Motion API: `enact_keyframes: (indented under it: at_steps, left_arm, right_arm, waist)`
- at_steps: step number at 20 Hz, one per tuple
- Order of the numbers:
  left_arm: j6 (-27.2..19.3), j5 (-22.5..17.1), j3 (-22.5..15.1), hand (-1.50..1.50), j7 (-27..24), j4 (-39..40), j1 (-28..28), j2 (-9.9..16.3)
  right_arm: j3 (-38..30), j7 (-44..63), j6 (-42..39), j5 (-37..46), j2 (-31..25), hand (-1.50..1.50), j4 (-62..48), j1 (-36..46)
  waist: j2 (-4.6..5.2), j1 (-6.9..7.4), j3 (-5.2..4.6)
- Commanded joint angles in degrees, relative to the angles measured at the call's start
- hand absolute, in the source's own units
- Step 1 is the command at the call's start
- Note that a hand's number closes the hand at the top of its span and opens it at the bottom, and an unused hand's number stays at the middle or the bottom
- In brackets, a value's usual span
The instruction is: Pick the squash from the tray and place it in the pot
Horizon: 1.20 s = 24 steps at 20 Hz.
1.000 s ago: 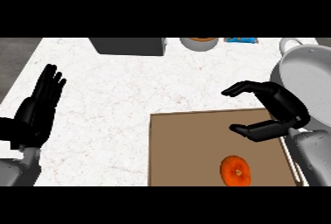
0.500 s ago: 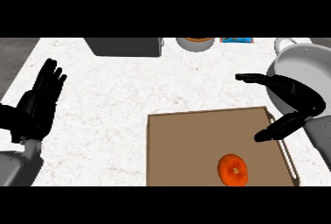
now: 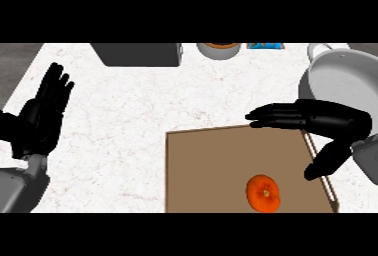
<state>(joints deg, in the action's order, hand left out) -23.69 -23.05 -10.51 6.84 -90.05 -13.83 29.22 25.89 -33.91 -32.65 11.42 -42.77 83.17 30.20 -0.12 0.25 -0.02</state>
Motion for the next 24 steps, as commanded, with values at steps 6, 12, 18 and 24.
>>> enact_keyframes:
  at_steps: [6, 12, 18, 24]
  left_arm:
    - [0.50, 1.33, 1.06, 0.00, 1.23, -4.18, 3.28, -0.05]
    - [2.65, 3.54, 3.27, 0.00, 0.49, -1.80, 2.63, -3.04]
    - [2.14, 6.60, 3.36, 0.00, 2.65, -2.42, 2.23, -5.72]
    - [4.28, 7.81, 5.55, 0.00, 4.94, -4.99, 3.03, -6.31]
  right_arm:
    - [8.03, 6.88, -7.33, 8.33, -2.96, -1.50, 12.60, -1.03]
    - [6.80, 9.13, -7.52, 11.83, -0.46, -1.50, 17.74, -9.02]
    - [6.66, 4.84, -5.13, 20.37, -0.15, -1.50, 13.49, -10.97]
    - [7.64, 7.74, -3.13, 27.14, 8.00, -1.50, 10.41, -11.75]
  waist:
    - [-0.14, 0.10, 0.00]
    - [0.05, -0.34, 0.01]
    - [0.13, -0.23, 0.03]
    - [0.12, 0.04, 0.03]
